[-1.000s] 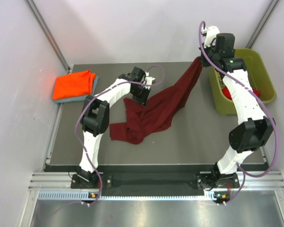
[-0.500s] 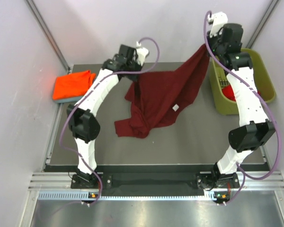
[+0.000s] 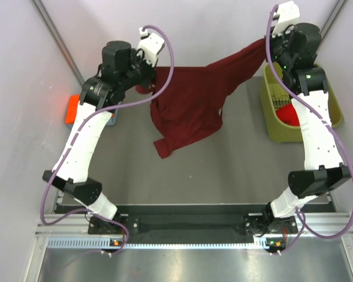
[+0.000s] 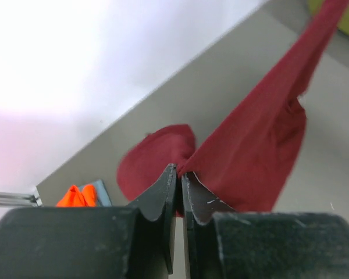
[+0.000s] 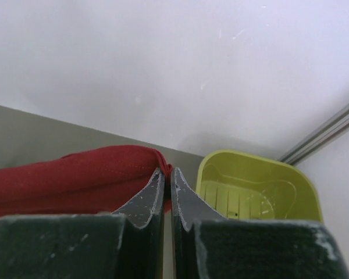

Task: Fold and stack the t-shirts
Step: Flatten the tshirt out

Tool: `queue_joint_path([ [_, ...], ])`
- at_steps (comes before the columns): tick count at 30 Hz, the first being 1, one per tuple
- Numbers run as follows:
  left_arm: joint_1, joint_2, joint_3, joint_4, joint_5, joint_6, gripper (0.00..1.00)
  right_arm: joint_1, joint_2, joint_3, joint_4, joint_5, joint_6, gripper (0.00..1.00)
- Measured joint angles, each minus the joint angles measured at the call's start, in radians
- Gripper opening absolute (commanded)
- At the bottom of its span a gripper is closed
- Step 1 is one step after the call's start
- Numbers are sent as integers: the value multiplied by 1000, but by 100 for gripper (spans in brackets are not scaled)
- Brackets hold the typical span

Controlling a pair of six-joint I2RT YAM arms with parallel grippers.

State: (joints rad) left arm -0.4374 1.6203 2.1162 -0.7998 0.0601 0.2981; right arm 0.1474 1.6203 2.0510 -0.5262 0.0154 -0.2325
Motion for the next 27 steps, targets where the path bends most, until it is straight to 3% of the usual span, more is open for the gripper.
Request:
queue_joint_path([
  [6, 0, -35, -75, -95, 95, 35, 11, 0, -33, -77, -11, -15, -1, 0],
  [9, 6, 5, -107, -136, 159, 51, 10, 0, -31, -101, -27, -28, -2, 0],
  [13, 46, 64, -276, -118, 243, 51, 10, 0, -19, -113, -40, -53, 1, 0],
  [17, 90, 214, -370, -94, 249, 53, 11, 0, 25, -113, -44, -92, 16, 0],
  [21, 130, 400, -348, -67, 238, 60, 16, 6, 97, -113, -55, -121, 27, 0],
  [27, 174, 586, -180, -53, 161, 61, 24, 29, 163, -114, -73, -122, 27, 0],
])
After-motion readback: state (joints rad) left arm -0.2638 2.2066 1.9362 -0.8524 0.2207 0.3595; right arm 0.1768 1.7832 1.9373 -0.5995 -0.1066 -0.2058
